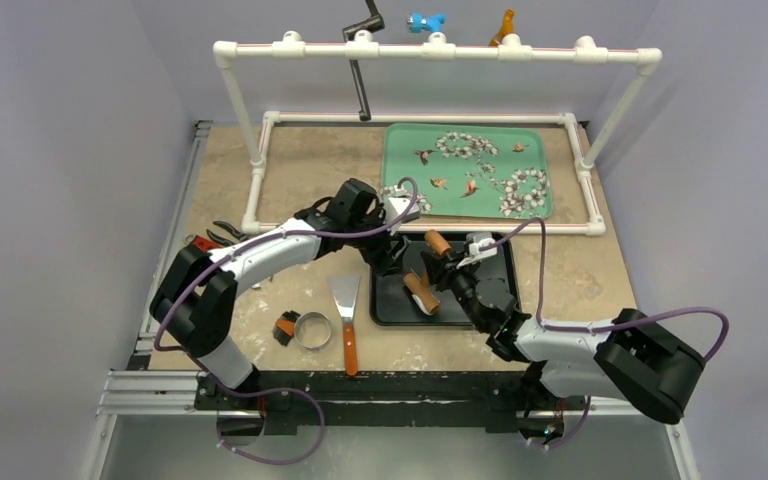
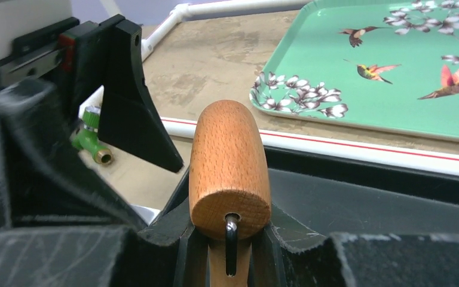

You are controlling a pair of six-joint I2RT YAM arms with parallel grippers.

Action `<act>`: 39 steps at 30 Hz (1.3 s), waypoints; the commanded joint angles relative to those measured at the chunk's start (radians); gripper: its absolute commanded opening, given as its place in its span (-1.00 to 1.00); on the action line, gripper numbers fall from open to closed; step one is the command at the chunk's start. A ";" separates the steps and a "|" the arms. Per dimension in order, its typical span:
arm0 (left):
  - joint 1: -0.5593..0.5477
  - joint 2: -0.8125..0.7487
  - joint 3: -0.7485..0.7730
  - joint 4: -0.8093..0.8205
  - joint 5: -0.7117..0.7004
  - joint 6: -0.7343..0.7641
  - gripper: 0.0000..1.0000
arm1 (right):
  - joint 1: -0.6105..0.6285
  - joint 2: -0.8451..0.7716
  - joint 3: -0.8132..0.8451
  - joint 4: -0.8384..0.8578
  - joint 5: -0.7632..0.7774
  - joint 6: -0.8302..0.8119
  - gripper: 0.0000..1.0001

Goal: Roll out the dumpling wrappers from the dough

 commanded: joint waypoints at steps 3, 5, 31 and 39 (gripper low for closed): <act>0.071 0.017 -0.003 -0.061 -0.238 -0.154 0.43 | -0.006 -0.055 0.125 -0.001 0.026 -0.221 -1.00; 0.073 0.026 -0.012 -0.035 -0.273 -0.200 0.43 | -0.018 -0.045 0.153 0.018 0.027 -0.303 -1.00; 0.097 0.189 -0.108 0.089 -0.381 -0.516 -0.17 | 0.038 0.325 0.041 0.371 0.113 -0.070 -1.00; 0.098 0.211 -0.107 0.106 -0.376 -0.520 -0.31 | 0.027 0.082 0.240 -0.016 -0.110 -0.014 -1.00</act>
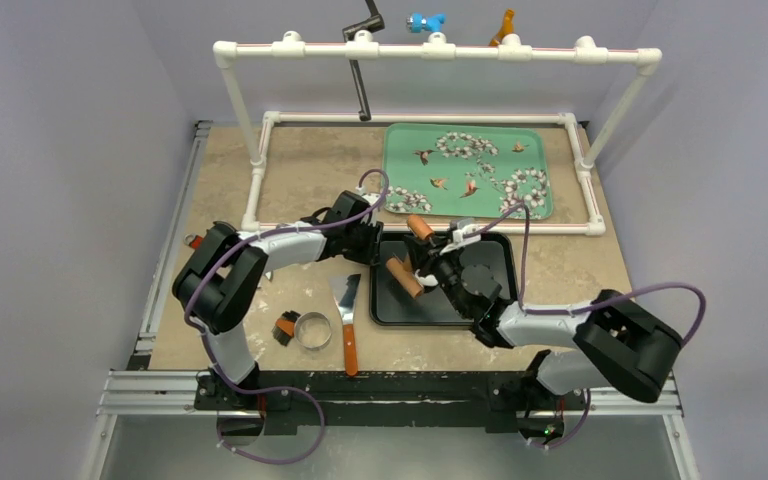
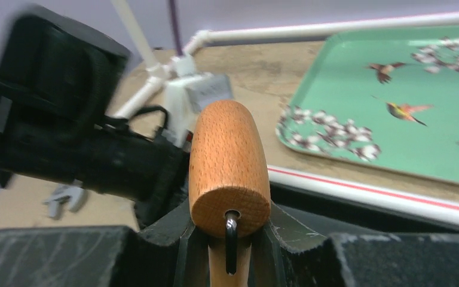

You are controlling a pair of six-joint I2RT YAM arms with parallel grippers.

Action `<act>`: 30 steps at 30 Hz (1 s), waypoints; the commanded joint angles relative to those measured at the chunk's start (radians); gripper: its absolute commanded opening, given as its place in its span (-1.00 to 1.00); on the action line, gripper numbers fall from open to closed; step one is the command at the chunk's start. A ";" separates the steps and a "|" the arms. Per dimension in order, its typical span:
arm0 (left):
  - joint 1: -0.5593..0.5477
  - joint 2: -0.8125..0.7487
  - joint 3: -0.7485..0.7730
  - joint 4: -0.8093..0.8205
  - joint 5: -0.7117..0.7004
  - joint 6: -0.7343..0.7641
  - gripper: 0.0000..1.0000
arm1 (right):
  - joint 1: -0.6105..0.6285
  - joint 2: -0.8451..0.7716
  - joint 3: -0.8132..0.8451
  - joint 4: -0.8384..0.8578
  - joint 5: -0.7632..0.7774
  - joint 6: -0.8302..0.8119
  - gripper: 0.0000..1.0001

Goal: Roll out the dumpling wrappers from the dough

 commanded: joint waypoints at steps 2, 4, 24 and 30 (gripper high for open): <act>0.006 0.057 -0.007 -0.026 0.013 -0.026 -0.35 | -0.004 -0.145 0.143 -0.174 -0.117 0.046 -1.00; 0.006 0.065 -0.004 -0.027 0.014 -0.028 -0.38 | -0.010 -0.180 0.131 -0.194 -0.032 0.014 -1.00; 0.062 0.120 0.045 -0.114 0.020 -0.069 -1.00 | -0.009 0.011 -0.069 0.131 0.171 -0.204 -1.00; 0.094 0.059 -0.003 -0.149 -0.019 -0.052 -1.00 | -0.007 -0.065 0.101 -0.010 -0.107 -0.099 -1.00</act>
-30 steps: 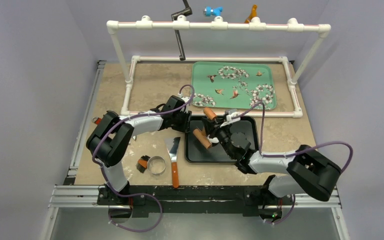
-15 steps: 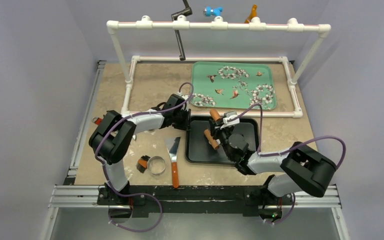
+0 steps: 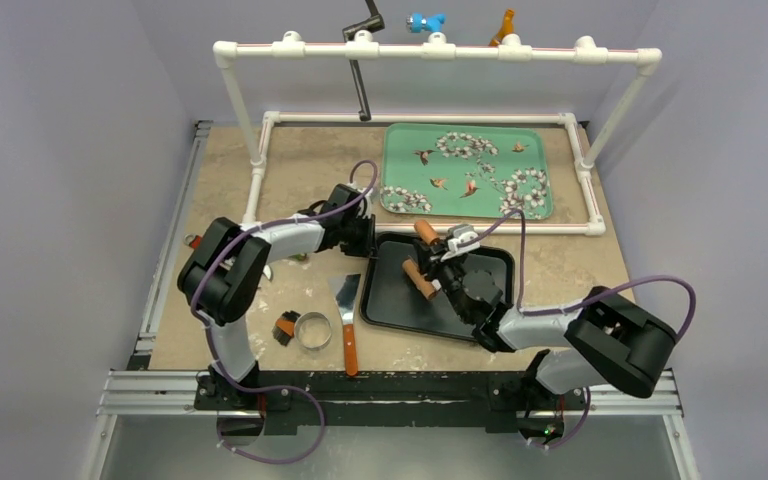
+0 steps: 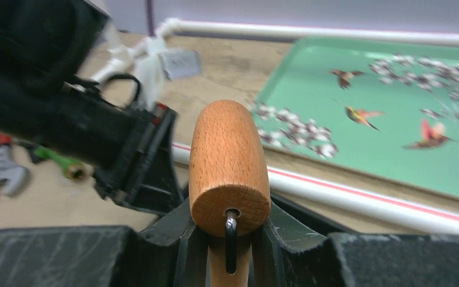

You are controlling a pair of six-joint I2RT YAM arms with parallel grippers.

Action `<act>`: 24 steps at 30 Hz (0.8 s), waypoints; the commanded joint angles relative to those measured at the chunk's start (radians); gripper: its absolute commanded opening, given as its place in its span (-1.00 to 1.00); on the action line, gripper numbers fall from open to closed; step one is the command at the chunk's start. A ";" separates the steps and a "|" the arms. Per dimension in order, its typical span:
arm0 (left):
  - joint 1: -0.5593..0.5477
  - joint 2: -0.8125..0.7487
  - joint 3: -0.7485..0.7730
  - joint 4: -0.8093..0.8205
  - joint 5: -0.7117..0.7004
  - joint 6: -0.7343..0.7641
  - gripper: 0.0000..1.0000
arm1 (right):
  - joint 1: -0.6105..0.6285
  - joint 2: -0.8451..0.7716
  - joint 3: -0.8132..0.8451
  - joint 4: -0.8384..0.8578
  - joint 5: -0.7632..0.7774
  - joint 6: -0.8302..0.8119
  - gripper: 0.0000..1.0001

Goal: Roll out the dumpling wrappers from the dough

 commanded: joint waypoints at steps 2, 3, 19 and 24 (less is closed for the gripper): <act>0.042 -0.004 -0.066 -0.138 -0.095 0.034 -1.00 | -0.003 -0.081 0.163 -0.027 -0.193 0.076 -1.00; 0.046 0.002 -0.062 -0.139 -0.095 0.028 -1.00 | -0.002 -0.082 0.164 -0.014 -0.194 0.074 -1.00; 0.111 0.028 -0.083 -0.096 -0.036 -0.011 -1.00 | 0.000 0.146 -0.067 0.289 0.160 -0.029 -1.00; 0.130 0.035 -0.079 -0.091 -0.019 -0.022 -1.00 | 0.005 0.062 -0.140 0.157 0.292 0.042 -1.00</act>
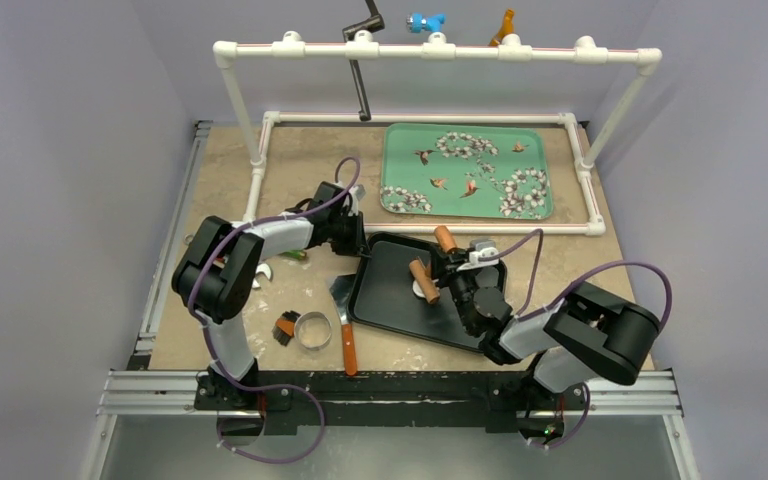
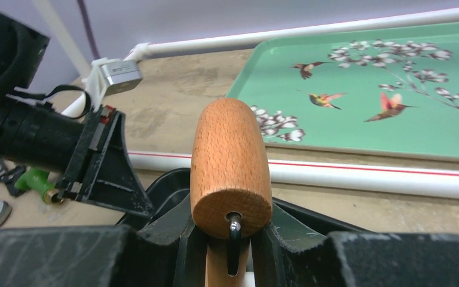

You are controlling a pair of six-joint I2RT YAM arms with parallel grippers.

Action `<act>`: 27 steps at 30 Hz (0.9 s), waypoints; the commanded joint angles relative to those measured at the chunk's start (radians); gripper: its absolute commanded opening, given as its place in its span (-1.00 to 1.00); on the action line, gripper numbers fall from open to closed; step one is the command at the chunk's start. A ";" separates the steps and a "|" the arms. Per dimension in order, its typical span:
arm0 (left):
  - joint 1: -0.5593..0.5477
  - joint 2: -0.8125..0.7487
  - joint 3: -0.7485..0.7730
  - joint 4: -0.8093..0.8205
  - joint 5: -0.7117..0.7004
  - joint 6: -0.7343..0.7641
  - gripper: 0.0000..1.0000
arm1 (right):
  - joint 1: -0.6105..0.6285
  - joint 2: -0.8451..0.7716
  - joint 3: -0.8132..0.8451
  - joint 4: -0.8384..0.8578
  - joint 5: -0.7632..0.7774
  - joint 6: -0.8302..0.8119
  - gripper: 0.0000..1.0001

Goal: Roll out the dumpling wrappers from the dough

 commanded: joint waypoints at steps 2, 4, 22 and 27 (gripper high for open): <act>0.048 0.049 -0.041 -0.092 -0.105 0.014 -1.00 | -0.006 -0.056 -0.075 -0.076 0.235 -0.010 -1.00; 0.049 0.042 -0.047 -0.084 -0.103 0.015 -1.00 | -0.005 -0.059 -0.074 -0.058 0.265 -0.027 -1.00; 0.049 0.038 -0.051 -0.069 -0.079 0.013 -1.00 | 0.246 0.148 -0.026 -0.047 0.231 0.079 -1.00; 0.049 0.039 -0.053 -0.067 -0.081 0.013 -1.00 | 0.246 -0.033 0.085 -0.173 0.089 -0.020 -1.00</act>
